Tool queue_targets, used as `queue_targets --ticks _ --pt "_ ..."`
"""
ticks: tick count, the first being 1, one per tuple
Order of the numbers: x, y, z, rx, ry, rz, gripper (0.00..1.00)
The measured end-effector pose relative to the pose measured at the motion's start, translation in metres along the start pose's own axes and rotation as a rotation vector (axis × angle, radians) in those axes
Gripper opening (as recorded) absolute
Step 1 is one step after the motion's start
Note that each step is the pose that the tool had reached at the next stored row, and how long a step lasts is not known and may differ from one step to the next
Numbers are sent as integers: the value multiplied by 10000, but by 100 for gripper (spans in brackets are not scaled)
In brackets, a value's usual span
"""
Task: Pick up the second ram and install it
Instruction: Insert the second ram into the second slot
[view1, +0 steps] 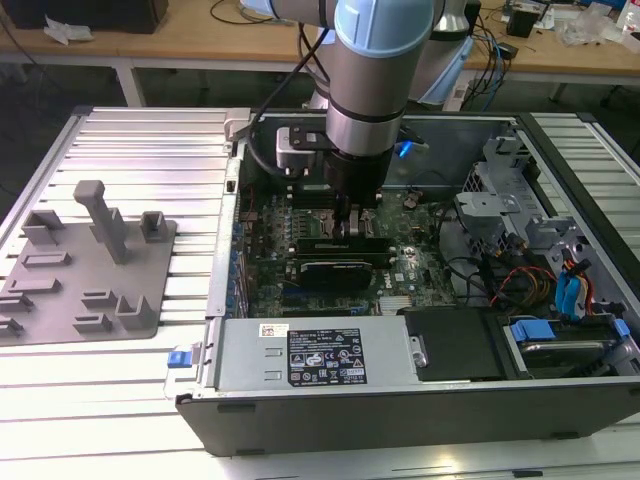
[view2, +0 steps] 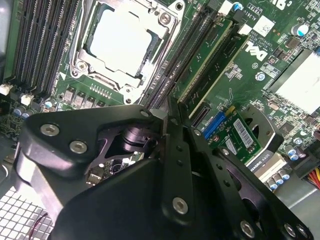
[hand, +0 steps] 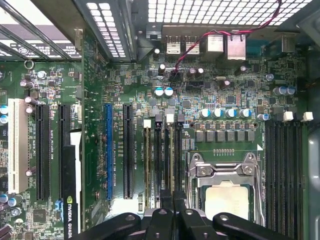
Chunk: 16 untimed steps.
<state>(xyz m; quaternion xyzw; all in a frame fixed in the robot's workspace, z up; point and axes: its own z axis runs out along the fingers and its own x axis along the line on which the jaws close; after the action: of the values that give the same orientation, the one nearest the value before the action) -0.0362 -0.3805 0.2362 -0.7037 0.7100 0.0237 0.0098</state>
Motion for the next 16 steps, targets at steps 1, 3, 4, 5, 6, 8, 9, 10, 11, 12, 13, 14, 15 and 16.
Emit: queue_targets --ticks 1,3,4,5,6,8,9,10,11,12,13,14,15,16 --pt "0 0 0 0 0 0 9" --pt "1 10 13 11 -2 -1 9" --pt "1 12 20 13 -5 -2 9" --pt "1 13 30 15 -6 0 9" --pt "2 13 33 15 -4 -1 9" --pt "1 14 26 16 -9 0 9" --pt "0 14 18 16 -13 1 9" --pt "1 14 17 16 -12 1 9" --pt "1 14 17 15 -14 0 9" --pt "1 9 17 12 -15 0 9" --pt "1 4 17 14 -14 1 9" --pt "1 1 16 15 -13 2 9" --pt "1 0 17 15 -14 0 9" --pt "1 -1 27 15 -14 -1 9"
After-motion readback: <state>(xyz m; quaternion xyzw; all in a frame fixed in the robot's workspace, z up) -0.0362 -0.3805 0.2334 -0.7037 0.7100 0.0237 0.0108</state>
